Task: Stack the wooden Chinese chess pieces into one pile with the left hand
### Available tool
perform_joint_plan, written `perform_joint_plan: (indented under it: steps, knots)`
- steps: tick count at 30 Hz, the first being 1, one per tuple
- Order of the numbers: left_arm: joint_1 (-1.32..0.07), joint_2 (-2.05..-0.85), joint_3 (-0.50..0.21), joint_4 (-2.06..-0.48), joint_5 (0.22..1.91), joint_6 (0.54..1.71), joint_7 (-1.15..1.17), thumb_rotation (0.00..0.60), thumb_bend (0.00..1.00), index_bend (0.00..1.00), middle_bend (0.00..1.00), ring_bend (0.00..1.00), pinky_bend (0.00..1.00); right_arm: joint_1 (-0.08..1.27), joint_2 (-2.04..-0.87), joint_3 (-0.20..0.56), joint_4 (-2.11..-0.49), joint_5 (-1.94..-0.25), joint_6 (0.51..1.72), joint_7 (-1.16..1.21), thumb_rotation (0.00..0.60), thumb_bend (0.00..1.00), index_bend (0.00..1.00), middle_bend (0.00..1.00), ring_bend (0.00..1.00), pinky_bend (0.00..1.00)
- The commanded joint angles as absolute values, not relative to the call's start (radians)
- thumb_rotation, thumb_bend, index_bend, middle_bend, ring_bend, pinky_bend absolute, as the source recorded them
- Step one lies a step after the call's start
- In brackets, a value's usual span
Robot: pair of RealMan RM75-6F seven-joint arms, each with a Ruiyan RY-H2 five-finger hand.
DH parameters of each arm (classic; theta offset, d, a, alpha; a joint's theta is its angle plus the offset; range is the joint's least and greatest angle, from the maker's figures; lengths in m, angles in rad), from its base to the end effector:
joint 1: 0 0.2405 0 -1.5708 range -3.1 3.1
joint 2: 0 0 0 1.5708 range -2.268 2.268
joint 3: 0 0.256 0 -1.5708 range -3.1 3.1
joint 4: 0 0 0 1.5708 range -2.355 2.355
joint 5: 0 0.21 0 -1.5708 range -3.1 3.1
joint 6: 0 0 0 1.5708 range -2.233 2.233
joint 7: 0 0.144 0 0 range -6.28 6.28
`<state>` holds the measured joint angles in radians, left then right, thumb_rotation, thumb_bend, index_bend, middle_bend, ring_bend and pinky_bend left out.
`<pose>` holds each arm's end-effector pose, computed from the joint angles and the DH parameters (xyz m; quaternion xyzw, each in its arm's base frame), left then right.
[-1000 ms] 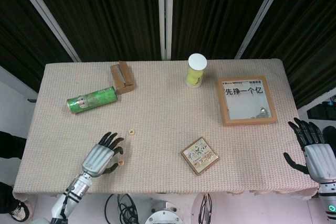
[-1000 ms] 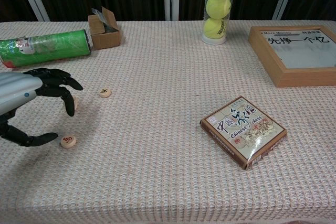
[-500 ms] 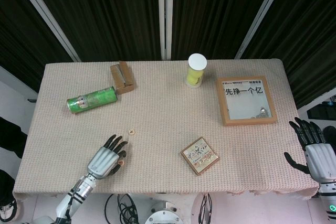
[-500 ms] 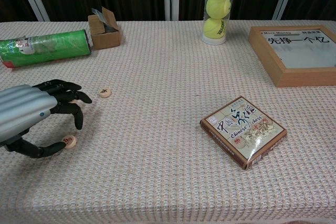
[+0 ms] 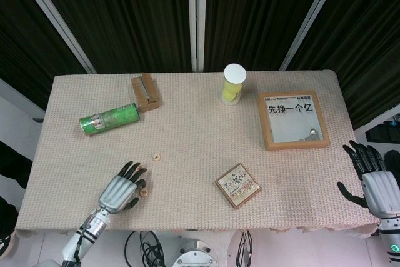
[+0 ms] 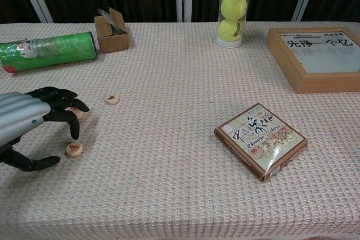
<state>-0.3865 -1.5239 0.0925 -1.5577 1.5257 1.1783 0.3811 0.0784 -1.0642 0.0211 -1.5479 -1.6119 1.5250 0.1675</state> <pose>-0.2169 0.2047 -0.0229 -0.7863 -0.3363 -0.3391 0.3919 -0.3140 -0.1734 0.1775 0.6140 -0.3794 0.4213 0.5492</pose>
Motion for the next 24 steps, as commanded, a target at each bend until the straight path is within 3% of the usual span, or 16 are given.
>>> perform_joint_plan:
  steps: [1,15,24]
  knots:
    - [-0.388,-1.53,0.088,-1.552,1.53,1.177,0.375,0.6,0.28,0.41,0.12,0.0,0.0,0.078,-1.064,0.021,-1.547,-1.611,1.525,0.169,0.6,0.25,0.0,0.0,0.0,0.0]
    - [-0.399,-1.552,0.076,-1.531,1.53,1.151,0.371,0.6,0.28,0.42,0.12,0.0,0.0,0.078,-1.063,0.023,-1.542,-1.608,1.525,0.176,0.6,0.25,0.0,0.0,0.0,0.0]
    - [-0.4,-1.557,0.078,-1.517,1.547,1.155,0.341,0.6,0.28,0.49,0.12,0.0,0.0,0.078,-1.063,0.024,-1.544,-1.608,1.525,0.174,0.6,0.25,0.0,0.0,0.0,0.0]
